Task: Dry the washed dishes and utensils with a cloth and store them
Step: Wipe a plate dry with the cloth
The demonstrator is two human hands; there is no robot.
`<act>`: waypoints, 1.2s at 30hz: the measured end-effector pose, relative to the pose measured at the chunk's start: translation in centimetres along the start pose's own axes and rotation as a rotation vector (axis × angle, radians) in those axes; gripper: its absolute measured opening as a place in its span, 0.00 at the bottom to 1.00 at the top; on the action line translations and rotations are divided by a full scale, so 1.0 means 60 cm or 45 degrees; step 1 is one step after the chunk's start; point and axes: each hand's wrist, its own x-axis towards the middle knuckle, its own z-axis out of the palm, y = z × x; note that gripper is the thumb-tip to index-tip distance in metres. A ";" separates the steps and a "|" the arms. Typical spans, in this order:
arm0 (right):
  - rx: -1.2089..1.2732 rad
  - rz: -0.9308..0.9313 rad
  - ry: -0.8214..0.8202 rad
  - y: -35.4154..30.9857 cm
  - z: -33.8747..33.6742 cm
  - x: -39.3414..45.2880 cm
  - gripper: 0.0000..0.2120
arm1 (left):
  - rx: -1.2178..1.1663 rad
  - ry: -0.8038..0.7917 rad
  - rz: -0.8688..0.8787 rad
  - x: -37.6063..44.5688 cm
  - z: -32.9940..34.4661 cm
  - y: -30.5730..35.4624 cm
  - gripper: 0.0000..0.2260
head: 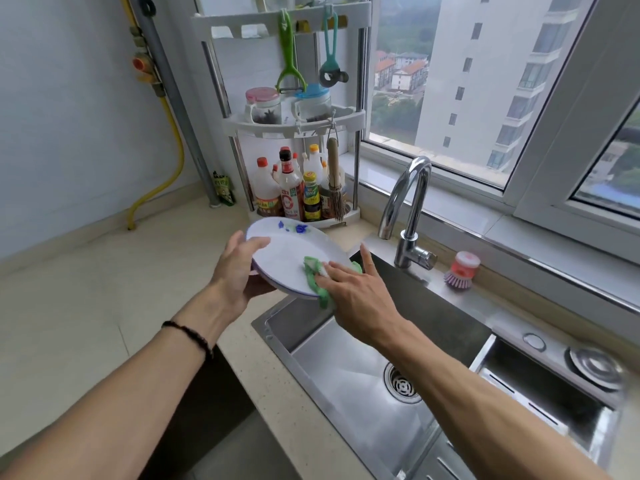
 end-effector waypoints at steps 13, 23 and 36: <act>0.490 0.261 -0.399 -0.003 0.015 0.009 0.43 | 0.226 0.301 0.319 -0.016 0.039 -0.039 0.31; 0.308 0.276 -0.534 0.010 0.020 0.019 0.26 | 0.318 0.266 0.352 -0.029 0.032 -0.029 0.29; 0.069 0.170 -0.335 0.044 0.025 0.046 0.29 | 0.513 -0.144 0.209 -0.012 0.007 -0.003 0.18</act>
